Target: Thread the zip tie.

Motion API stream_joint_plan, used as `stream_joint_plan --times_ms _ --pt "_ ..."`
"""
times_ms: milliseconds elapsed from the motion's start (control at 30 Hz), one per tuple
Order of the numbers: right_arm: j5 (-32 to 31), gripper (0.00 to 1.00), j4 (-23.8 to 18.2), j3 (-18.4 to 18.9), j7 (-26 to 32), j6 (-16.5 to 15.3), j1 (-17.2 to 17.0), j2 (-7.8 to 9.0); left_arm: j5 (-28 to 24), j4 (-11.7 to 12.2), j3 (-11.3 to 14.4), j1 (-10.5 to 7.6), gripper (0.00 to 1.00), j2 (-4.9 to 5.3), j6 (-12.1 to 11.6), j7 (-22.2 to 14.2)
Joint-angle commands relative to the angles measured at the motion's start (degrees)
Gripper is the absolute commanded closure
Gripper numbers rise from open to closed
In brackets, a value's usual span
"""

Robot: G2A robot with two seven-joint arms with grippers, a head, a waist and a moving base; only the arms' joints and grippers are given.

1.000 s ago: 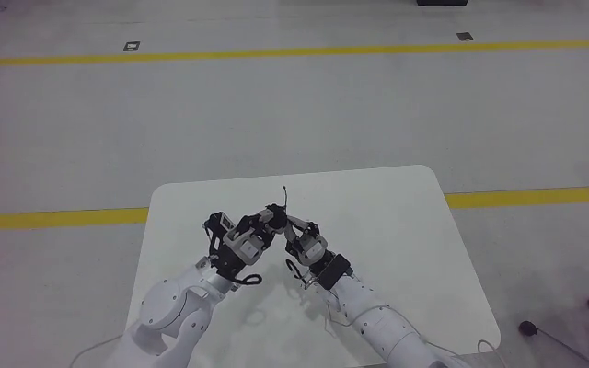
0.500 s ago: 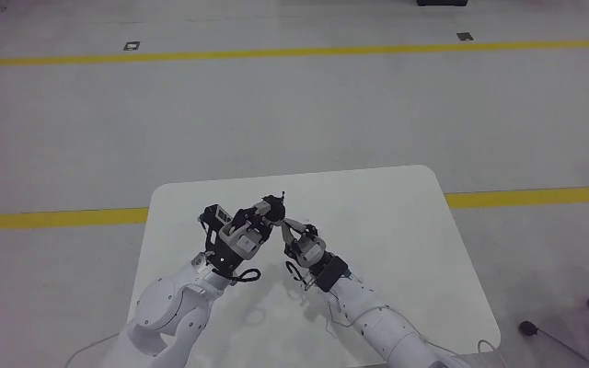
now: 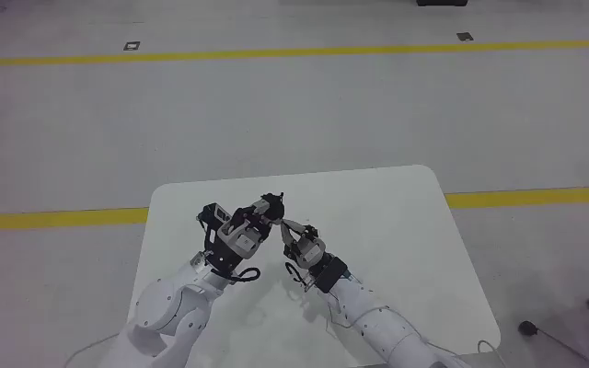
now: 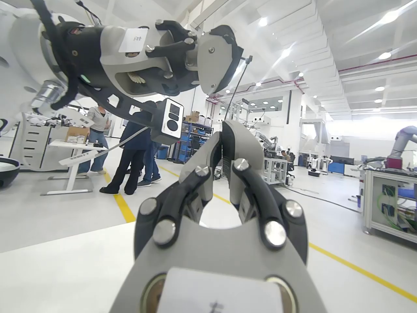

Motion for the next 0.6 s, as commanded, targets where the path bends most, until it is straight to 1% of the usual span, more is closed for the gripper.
stream_joint_plan --times_ms 0,167,300,367,567 --pt "1.7 0.00 -0.5 0.2 -0.2 -0.7 -0.4 -0.10 0.5 0.3 -0.2 -0.06 1.00 0.02 -0.1 0.1" --pt "1.7 0.00 -0.8 1.3 -0.4 -0.9 -1.0 0.30 2.3 0.8 -1.0 0.01 1.00 0.09 -1.1 0.6" --pt "2.1 0.00 -1.1 3.6 -0.7 -1.5 -2.0 1.17 5.1 1.5 -1.9 0.13 1.00 0.22 -2.1 1.3" --pt "2.8 0.00 -1.7 5.3 -0.4 -2.7 -2.7 1.77 7.0 1.8 -2.0 0.35 1.00 0.26 -2.7 1.7" --pt "5.1 0.00 -4.1 10.7 2.9 -6.0 -5.2 3.62 8.0 2.8 -1.9 1.43 1.00 0.34 -2.6 1.3"
